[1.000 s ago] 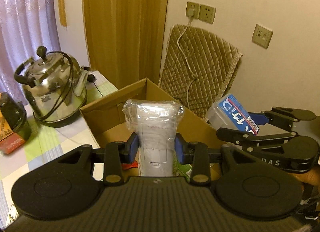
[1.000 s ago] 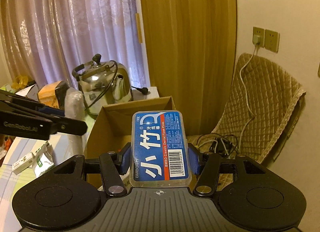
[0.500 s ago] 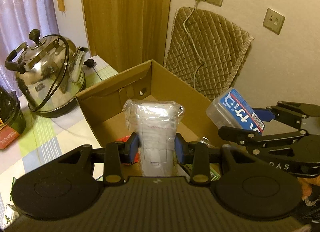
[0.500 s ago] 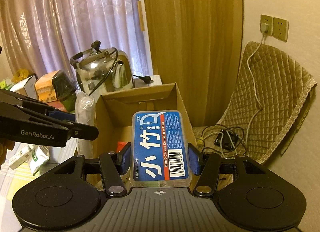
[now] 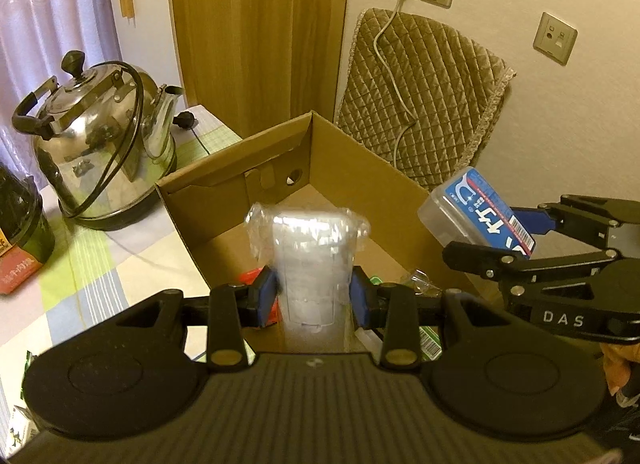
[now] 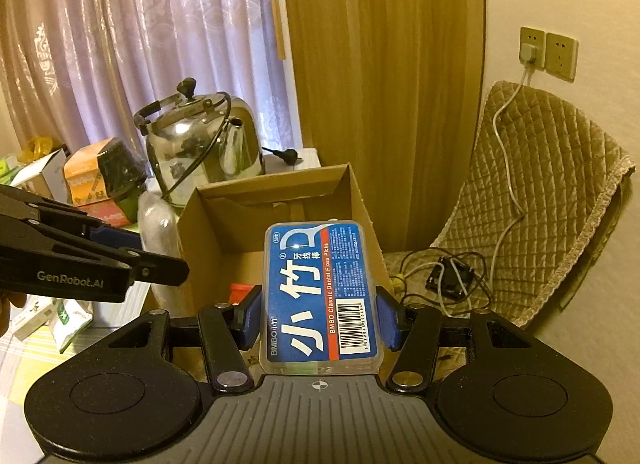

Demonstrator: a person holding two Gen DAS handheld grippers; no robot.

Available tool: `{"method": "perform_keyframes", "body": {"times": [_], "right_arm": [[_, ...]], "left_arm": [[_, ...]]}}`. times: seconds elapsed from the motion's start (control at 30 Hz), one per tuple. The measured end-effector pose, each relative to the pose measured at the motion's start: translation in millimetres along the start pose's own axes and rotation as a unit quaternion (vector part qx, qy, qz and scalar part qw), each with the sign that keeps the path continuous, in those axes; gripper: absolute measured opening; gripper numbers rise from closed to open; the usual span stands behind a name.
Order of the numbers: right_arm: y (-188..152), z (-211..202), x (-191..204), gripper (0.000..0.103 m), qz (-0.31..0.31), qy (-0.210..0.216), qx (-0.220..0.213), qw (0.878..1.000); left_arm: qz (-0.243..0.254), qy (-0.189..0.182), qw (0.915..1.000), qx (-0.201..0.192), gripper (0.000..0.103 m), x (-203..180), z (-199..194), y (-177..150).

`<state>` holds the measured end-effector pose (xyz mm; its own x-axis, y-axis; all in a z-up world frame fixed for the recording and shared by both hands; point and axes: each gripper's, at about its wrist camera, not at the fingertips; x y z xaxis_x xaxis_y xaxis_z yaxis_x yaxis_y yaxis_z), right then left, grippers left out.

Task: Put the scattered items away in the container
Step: 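Open the left tool to drop the white tube into the box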

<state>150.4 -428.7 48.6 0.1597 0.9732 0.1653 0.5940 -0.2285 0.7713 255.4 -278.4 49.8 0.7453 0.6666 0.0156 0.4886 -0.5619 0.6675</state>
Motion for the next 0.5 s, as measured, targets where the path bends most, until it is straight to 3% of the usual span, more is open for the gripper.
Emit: {"method": "perform_keyframes", "body": {"times": [0.03, 0.5], "right_arm": [[0, 0, 0, 0.058, 0.0, 0.0, -0.001, 1.0], [1, 5, 14, 0.058, -0.01, 0.002, 0.003, 1.0]], "left_arm": [[0.001, 0.003, 1.0, -0.003, 0.044, 1, -2, 0], [-0.022, 0.015, 0.9996, -0.012, 0.044, 20, -29, -23]]}}
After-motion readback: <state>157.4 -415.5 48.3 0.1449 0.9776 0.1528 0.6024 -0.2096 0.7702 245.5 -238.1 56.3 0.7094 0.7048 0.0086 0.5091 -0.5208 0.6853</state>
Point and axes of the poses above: each gripper's, at about its wrist camera, not at the fingertips, and z roughly the way its jaws point, x to its left, y to its top, and after that the axes turned 5 degrees about z, right-handed
